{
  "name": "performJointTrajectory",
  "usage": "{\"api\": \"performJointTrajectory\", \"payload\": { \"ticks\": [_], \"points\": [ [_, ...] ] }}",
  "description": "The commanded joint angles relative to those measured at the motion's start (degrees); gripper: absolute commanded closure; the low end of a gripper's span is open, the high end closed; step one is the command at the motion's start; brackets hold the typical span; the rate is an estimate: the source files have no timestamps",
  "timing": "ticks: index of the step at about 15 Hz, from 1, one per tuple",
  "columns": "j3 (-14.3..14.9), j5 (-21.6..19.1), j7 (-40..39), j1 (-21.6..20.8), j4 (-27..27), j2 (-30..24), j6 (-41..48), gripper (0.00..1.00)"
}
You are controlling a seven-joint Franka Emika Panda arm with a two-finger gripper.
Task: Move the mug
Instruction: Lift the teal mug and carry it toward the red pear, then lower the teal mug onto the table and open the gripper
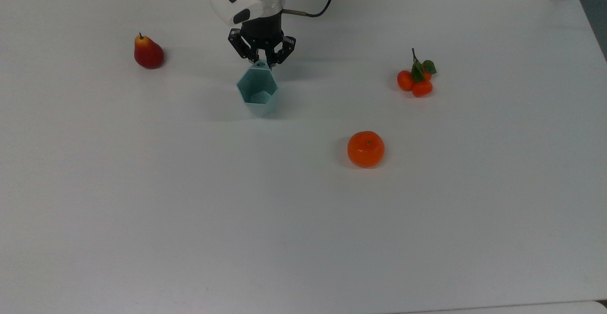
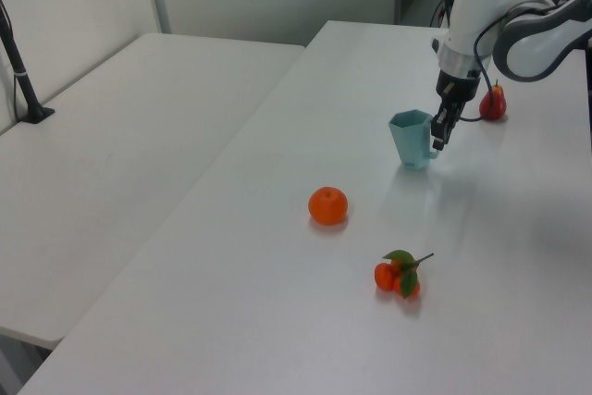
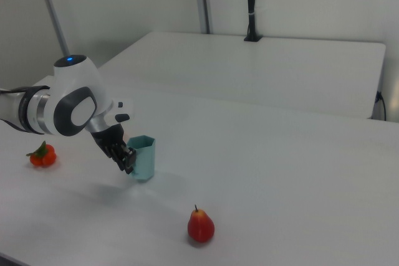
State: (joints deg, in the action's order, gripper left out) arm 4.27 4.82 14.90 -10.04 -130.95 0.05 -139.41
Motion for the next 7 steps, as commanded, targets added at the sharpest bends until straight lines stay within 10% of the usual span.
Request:
{"api": "performJointTrajectory", "payload": {
  "ticks": [1, 5, 7],
  "points": [
    [0.2, 0.5, 1.5, -0.6, -1.8, -1.6, -0.1, 0.79],
    [0.1, 0.6, 1.4, -0.9, -1.1, -1.9, 4.1, 0.16],
    [-0.4, 1.9, 1.4, -0.9, 0.3, -2.6, 7.4, 0.09]
  ]
}}
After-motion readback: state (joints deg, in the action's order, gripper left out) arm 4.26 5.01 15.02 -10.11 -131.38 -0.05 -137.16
